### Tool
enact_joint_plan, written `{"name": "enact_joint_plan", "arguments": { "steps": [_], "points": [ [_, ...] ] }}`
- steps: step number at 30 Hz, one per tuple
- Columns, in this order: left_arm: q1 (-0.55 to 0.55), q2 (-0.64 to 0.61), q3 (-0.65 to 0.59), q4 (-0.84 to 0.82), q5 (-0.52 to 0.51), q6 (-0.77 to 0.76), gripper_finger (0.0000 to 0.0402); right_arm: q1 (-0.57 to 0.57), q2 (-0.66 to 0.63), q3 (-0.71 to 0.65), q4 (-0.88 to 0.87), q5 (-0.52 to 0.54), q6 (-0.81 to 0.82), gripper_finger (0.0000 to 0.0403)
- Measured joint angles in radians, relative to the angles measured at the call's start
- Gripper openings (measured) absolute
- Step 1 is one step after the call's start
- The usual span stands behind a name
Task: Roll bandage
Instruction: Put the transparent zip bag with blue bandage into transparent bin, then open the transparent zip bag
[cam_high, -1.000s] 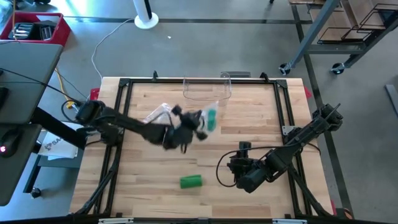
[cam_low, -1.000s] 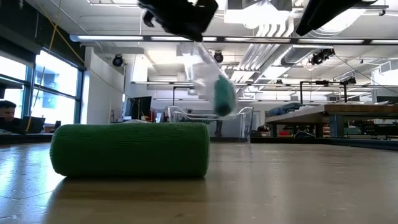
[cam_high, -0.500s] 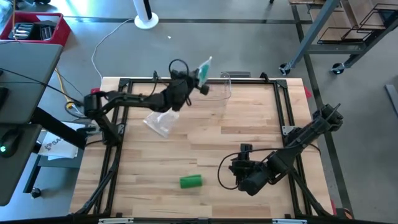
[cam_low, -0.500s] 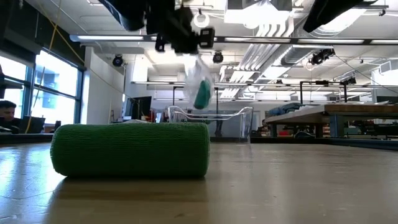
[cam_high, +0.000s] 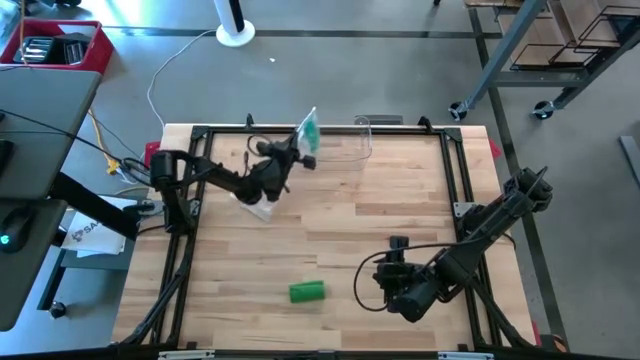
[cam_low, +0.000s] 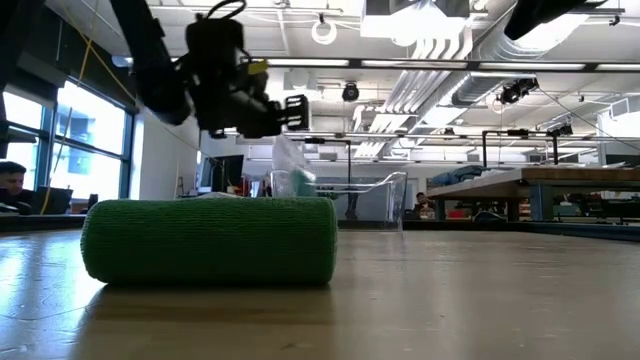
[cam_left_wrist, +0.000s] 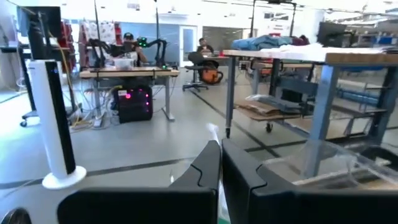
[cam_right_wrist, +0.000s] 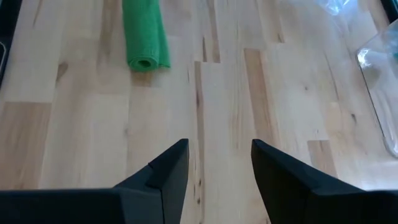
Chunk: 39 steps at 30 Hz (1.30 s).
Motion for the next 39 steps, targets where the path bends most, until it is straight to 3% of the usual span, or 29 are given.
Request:
{"name": "enact_joint_plan", "arguments": {
  "steps": [9,20,23,27,31,34,37,39],
  "points": [
    [-0.039,0.000,-0.136,0.079,0.022,-0.090,0.0022,-0.025,0.000,0.000,0.002,0.000,-0.026,0.0167],
    [-0.041,-0.036,-0.150,0.093,0.026,-0.145,0.0136,-0.028,0.000,0.000,0.005,0.000,-0.007,0.0167],
    [-0.053,-0.089,-0.150,0.092,0.030,-0.112,0.0158,-0.028,0.000,0.000,0.005,-0.002,-0.007,0.0167],
    [-0.100,-0.203,-0.149,0.053,0.029,0.049,0.0171,-0.028,0.000,0.000,0.005,-0.003,-0.002,0.0167],
    [-0.207,-0.358,-0.149,-0.160,-0.017,0.184,0.0171,-0.028,0.000,0.000,0.005,-0.003,0.010,0.0167],
    [-0.313,-0.480,-0.148,-0.464,-0.033,0.163,0.0167,-0.028,0.000,0.000,0.009,-0.002,0.019,0.0167],
    [-0.394,-0.591,-0.148,-0.862,0.001,-0.094,0.0162,-0.028,0.000,0.000,0.009,0.000,0.019,0.0167],
    [-0.412,-0.652,-0.148,-1.134,0.109,-0.360,0.0157,-0.028,0.000,0.000,0.010,0.000,0.019,0.0167]
  ]
}}
